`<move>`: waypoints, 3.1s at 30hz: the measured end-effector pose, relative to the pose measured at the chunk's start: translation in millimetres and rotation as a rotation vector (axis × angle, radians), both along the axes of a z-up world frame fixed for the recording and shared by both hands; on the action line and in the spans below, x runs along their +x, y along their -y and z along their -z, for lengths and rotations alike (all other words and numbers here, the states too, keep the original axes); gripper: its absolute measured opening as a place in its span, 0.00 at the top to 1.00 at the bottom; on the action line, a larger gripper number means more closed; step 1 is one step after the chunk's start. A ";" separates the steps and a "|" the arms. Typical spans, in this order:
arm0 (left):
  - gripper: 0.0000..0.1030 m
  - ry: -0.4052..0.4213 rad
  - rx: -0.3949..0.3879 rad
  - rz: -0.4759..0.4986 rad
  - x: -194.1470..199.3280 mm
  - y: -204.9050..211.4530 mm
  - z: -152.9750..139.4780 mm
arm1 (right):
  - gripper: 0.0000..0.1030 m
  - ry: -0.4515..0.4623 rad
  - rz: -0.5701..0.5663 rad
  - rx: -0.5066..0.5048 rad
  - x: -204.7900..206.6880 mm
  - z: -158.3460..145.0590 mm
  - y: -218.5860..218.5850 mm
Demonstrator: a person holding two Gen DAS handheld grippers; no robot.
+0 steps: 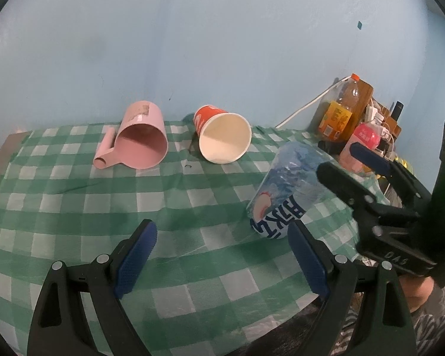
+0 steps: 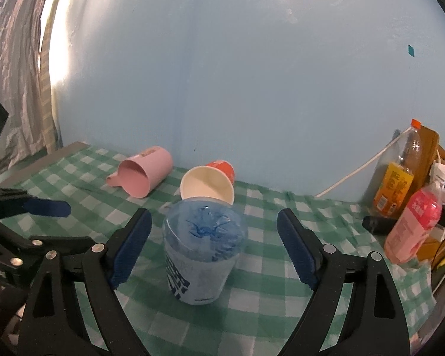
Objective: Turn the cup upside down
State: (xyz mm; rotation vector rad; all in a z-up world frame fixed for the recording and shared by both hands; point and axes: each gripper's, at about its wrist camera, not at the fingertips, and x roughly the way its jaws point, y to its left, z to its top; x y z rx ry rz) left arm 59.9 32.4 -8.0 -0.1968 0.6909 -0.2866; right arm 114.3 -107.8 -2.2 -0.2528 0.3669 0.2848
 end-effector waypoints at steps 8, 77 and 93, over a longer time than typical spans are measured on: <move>0.11 0.046 0.003 0.020 -15.4 12.1 -3.7 | 0.17 -0.015 0.017 0.060 -21.3 -6.3 18.5; 0.00 0.277 0.193 -0.188 -48.2 39.1 -5.4 | 0.16 0.027 0.081 0.066 -45.8 0.2 40.4; 0.00 0.265 0.188 -0.180 -45.5 37.5 -3.0 | 0.16 0.022 0.081 0.061 -45.7 2.7 40.5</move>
